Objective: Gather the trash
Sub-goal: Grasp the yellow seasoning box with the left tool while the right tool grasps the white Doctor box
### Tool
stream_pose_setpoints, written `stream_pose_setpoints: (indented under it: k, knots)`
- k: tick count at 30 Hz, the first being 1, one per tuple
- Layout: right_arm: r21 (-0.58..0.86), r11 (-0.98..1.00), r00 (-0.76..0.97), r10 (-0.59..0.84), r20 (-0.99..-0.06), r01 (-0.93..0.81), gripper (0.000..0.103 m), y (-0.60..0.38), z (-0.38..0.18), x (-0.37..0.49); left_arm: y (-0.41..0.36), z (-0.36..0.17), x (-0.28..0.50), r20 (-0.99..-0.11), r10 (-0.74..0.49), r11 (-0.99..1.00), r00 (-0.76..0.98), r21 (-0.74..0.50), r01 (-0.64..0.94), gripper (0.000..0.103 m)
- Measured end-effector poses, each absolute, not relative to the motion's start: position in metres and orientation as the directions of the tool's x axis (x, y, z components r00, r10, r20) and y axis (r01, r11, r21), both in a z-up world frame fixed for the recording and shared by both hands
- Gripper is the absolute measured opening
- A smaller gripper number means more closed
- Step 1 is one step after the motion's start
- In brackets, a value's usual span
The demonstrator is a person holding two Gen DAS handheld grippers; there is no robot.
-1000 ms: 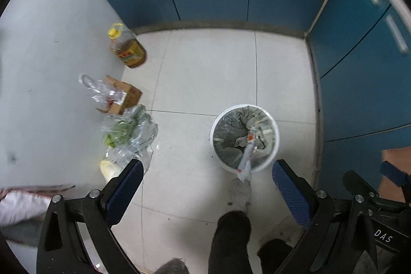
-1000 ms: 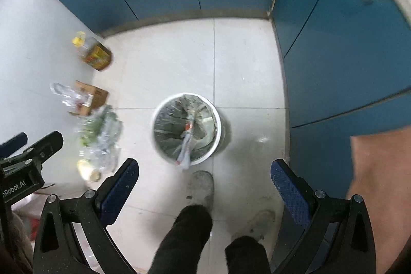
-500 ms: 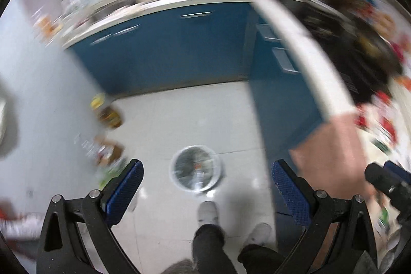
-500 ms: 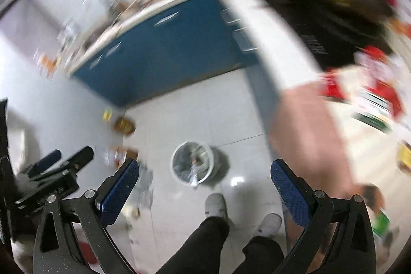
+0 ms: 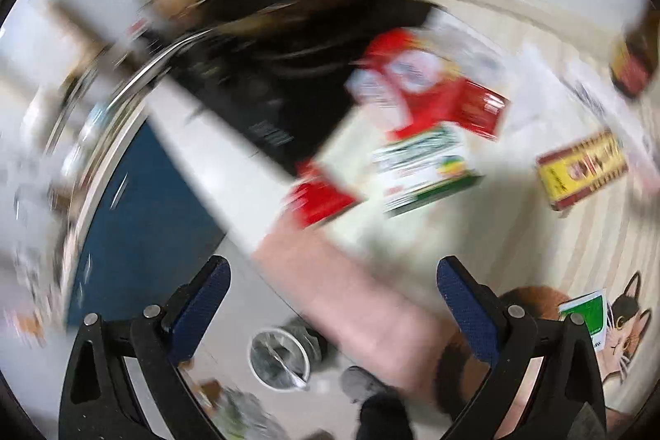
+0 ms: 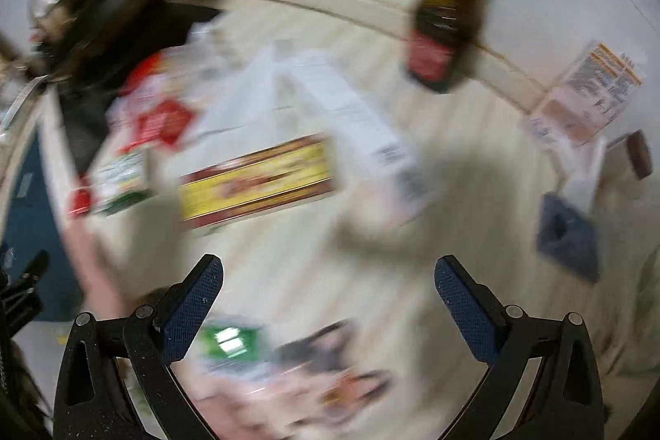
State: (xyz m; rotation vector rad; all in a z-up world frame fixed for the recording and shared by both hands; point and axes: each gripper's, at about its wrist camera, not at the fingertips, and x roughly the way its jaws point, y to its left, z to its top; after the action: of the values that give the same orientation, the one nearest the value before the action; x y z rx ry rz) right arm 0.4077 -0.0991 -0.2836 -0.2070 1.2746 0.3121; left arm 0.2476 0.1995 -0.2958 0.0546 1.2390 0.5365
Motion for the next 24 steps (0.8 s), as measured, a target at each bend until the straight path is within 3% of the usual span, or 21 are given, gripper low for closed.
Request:
stream_pose_setpoints:
  k: [8,9,11,16,24]
  knots:
    - [-0.007,0.912,0.2,0.083,-0.976,-0.411,0.1,-0.102,-0.359,0.486,0.118,-0.343,0.35,-0.907,0.356,0.933,0.225,0.357,-0.039,0.102]
    - [0.004,0.908,0.183,0.089,-0.979,-0.42,0.096,-0.092,-0.367,0.484,0.105,-0.349,0.36,-0.904,0.358,0.927,0.233,0.375,0.03,0.102]
    - [0.027,0.902,0.161,0.107,-0.981,-0.43,0.063,-0.092,-0.377,0.491,0.087,-0.354,0.37,-0.9,0.355,0.91,0.252,0.394,0.127,0.102]
    - [0.071,0.952,0.192,0.133,-0.972,-0.299,0.052,-0.137,-0.367,0.478,0.047,-0.366,0.388,-0.893,0.339,0.826,0.296,0.433,0.361,0.103]
    - [0.111,0.982,0.136,0.132,-0.982,-0.15,0.051,-0.198,-0.375,0.411,0.015,-0.382,0.409,-0.92,0.303,0.763,0.251,0.391,0.514,0.103]
